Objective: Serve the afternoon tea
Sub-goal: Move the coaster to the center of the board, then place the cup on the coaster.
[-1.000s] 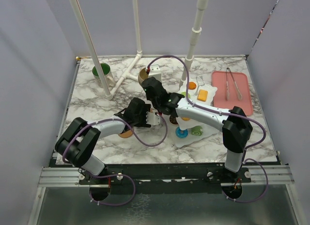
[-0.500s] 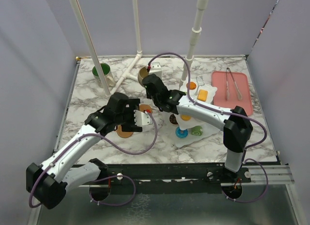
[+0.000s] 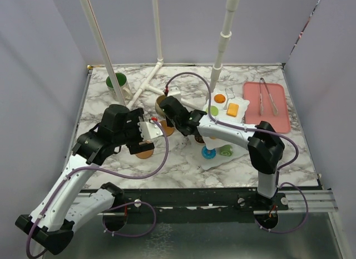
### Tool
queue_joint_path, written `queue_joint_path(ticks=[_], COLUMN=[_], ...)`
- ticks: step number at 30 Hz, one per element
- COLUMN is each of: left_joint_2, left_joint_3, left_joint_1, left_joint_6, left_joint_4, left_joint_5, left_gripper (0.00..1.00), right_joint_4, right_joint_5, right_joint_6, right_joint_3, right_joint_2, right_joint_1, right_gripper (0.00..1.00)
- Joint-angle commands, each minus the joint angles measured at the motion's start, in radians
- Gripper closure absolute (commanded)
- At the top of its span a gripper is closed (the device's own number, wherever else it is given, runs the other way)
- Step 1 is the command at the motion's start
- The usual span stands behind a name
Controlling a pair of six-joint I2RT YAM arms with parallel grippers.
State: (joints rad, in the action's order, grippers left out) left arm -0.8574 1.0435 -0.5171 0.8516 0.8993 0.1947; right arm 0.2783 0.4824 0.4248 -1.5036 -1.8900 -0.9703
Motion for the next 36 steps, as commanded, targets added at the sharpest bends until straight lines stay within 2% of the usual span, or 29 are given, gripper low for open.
queue_joint_path(ticks=[1,13,25,26,27,30,36], left_joint_2=[-0.023,-0.095,-0.130,-0.128,-0.127,-0.131,-0.145], left_joint_3=[0.091,0.140,0.132,0.133,0.133,0.140,0.175], left_joint_1=[0.004,0.056,0.122,0.124,0.125,0.129,0.135], left_joint_6=[-0.117,-0.266,-0.311,-0.313,-0.318,-0.333,-0.366], left_joint_4=[0.031,-0.063,-0.153,-0.158,-0.162,-0.172,-0.177], left_joint_5=[-0.018,-0.054,-0.089,-0.096,-0.100,-0.114,-0.118], left_gripper=[0.01,0.01,0.01,0.01,0.01,0.01,0.01], right_joint_4=[-0.048,-0.036,0.013,0.014,0.011,-0.019,-0.048], right_joint_5=[-0.032,-0.037,0.019,0.022,0.028,0.059,0.116], right_joint_6=[0.042,0.049,0.070,0.073,0.074,0.069,0.066], right_joint_3=[0.030,0.052,0.086,0.092,0.101,0.138,0.184], right_joint_2=[-0.032,-0.068,-0.101,-0.099,-0.092,-0.060,-0.005], right_joint_1=[-0.016,-0.058,-0.101,-0.106,-0.112,-0.132,-0.157], right_gripper=[1.00,0.99,1.00,0.98,0.87,0.65,0.50])
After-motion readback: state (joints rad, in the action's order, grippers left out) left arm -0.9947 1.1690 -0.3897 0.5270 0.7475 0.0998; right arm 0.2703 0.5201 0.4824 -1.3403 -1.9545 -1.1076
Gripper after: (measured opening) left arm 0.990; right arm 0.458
